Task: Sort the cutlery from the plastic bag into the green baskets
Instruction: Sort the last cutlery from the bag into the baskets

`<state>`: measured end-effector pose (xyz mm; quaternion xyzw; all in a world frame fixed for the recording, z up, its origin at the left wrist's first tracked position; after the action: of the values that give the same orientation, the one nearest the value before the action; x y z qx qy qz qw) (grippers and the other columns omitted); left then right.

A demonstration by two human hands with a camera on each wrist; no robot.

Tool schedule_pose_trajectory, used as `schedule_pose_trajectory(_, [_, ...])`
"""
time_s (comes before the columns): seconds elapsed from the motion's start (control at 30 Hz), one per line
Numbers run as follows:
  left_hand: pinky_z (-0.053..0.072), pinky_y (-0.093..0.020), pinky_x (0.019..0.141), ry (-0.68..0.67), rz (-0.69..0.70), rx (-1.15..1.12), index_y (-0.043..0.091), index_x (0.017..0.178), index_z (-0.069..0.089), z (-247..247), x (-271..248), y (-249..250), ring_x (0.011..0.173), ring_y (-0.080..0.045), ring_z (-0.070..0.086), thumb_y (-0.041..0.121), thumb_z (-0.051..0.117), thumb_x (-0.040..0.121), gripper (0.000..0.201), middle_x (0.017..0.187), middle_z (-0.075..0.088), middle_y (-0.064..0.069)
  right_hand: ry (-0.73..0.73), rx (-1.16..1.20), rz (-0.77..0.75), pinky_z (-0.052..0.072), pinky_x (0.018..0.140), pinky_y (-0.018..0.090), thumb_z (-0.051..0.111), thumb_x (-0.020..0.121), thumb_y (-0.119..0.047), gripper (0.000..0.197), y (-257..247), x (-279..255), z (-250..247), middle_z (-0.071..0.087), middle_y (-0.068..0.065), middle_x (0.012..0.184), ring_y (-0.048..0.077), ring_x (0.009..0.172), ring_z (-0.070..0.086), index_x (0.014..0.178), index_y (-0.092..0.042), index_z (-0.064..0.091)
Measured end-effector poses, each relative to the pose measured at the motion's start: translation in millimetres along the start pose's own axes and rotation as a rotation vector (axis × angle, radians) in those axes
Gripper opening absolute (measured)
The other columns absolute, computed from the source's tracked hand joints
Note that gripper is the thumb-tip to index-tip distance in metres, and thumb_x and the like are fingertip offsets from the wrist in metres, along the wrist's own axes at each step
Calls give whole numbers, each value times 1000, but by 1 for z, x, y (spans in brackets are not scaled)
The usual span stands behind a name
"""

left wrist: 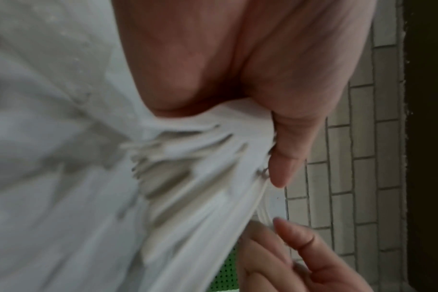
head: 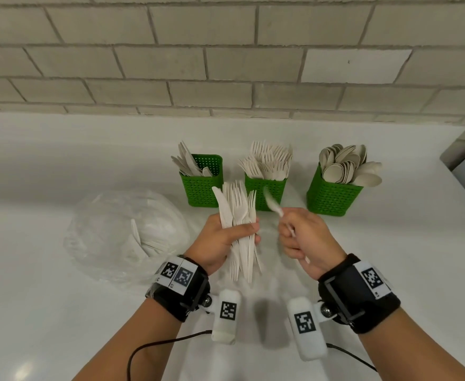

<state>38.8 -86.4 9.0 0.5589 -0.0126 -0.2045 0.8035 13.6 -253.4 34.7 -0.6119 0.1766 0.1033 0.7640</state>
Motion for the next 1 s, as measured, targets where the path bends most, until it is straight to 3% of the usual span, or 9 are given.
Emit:
schedule_pose_trajectory(0.1, [55,-31,61,-42,-7,-4,-2,99,65,1,-2,2,64,-20,67,5,71,78,24,72,66,-11,-10,-117,-145,33,37,19,68,89,-21,13,1,-3,7,46,-3,50,7,39,38,81,-13,62])
schedule_pose_trajectory(0.2, [56,-30,67,-100,-2,33,0,101,67,4,-3,2,70,-18,69,2,73,79,24,78,72,-7,10,-249,-287,49,64,31,79,79,-20,17,6,-2,10,51,12,62,22,58,50,81,-7,70])
schedule_pose_trajectory(0.27, [56,-32,76,-120,4,53,5,102,71,4,-4,1,82,-20,70,0,69,81,22,88,74,-7,39,-308,-311,48,69,39,76,82,-19,12,6,0,8,57,19,68,32,62,51,80,-9,71])
schedule_pose_trajectory(0.33, [58,-33,71,-123,-35,37,7,94,74,4,-5,-1,76,-22,70,-1,70,78,18,82,71,-10,90,-341,-334,49,68,44,64,89,-24,16,5,2,7,64,18,76,34,68,59,74,-19,66])
schedule_pose_trajectory(0.4, [57,-34,65,-136,-71,-14,2,91,71,5,-6,-1,67,-23,68,1,67,77,15,75,68,-12,164,-274,-341,48,60,37,47,99,-20,21,2,3,5,63,7,75,19,63,59,80,-20,55])
schedule_pose_trajectory(0.5, [57,-34,67,-162,-74,-30,0,94,69,6,-6,1,68,-24,68,2,65,78,17,77,69,-14,138,-56,-309,54,50,32,35,105,-12,16,-5,-1,6,54,0,60,16,49,55,94,-14,48])
schedule_pose_trajectory(0.57, [57,-35,69,-179,-76,-16,1,94,70,6,-6,3,69,-26,69,3,65,79,17,79,70,-15,74,-86,-312,38,37,23,40,104,-17,18,-8,-8,8,41,-5,52,9,38,38,94,-12,54])
schedule_pose_trajectory(0.73, [58,-31,65,-207,-23,14,0,94,69,6,-7,7,68,-22,70,1,63,82,14,80,72,-13,-117,-204,-334,37,40,8,61,91,1,12,-17,-20,15,50,9,53,1,33,42,89,13,63])
schedule_pose_trajectory(1.0, [58,-32,69,-260,-29,35,-1,115,65,-2,-11,10,75,-25,72,-2,61,82,33,92,72,-18,-256,-367,-231,37,44,7,67,88,-5,7,-15,-16,13,54,5,60,-1,42,48,86,1,68])
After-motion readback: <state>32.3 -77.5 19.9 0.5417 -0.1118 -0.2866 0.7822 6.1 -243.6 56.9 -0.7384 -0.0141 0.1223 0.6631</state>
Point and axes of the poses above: each hand's wrist, its own x-axis towards the middle knuckle, its own z-axis out of the palm, y = z × x, the point moved 1 cm from there along x, towards the middle knuckle
